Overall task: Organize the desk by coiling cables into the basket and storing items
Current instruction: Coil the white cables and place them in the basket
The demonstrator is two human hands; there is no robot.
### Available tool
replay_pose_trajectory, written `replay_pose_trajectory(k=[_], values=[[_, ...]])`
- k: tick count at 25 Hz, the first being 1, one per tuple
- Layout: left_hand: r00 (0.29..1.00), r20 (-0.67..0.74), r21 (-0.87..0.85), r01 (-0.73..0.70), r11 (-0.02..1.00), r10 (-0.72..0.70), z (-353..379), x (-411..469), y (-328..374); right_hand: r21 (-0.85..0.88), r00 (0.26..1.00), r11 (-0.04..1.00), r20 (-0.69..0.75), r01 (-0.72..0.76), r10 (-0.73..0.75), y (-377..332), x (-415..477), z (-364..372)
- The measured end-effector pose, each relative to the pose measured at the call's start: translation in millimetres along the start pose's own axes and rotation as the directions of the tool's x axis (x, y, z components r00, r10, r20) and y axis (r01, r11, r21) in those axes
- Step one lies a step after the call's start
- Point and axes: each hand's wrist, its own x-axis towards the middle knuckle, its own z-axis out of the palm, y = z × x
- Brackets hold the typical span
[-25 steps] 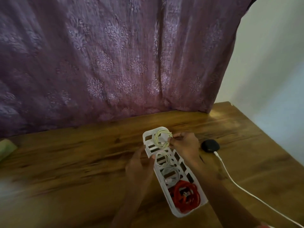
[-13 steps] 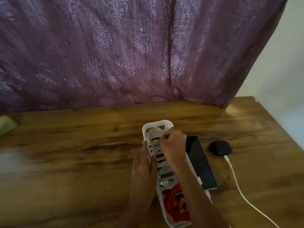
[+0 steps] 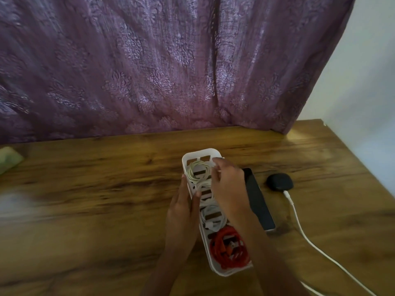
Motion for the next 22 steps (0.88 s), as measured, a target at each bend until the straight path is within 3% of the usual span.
replay_pose_trajectory(k=[3, 10, 15, 19, 22], values=[[0.999, 0.039, -0.147, 0.032, 0.989, -0.027, -6, -14, 9, 0.071, 0.996, 0.996, -0.082, 0.051, -0.045, 14, -20, -21], [0.955, 0.274, -0.482, 0.241, 0.843, -0.116, -7, -57, 8, 0.192, 0.976, 0.961, 0.121, -0.201, 0.180, 47, -86, -31], [0.945, 0.304, -0.513, 0.268, 0.815, -0.119, 5, -67, -2, 0.476, 0.953, 0.828, 0.096, -0.297, 0.287, 53, -100, -26], [0.943, 0.295, -0.511, 0.293, 0.808, -0.156, 0, -65, 3, 0.491, 0.957, 0.825, 0.086, -0.281, 0.276, 47, -102, -29], [0.951, 0.291, -0.518, 0.250, 0.818, -0.107, -11, -64, 23, 0.513, 0.969, 0.830, 0.010, -0.218, 0.248, 37, -104, -47]])
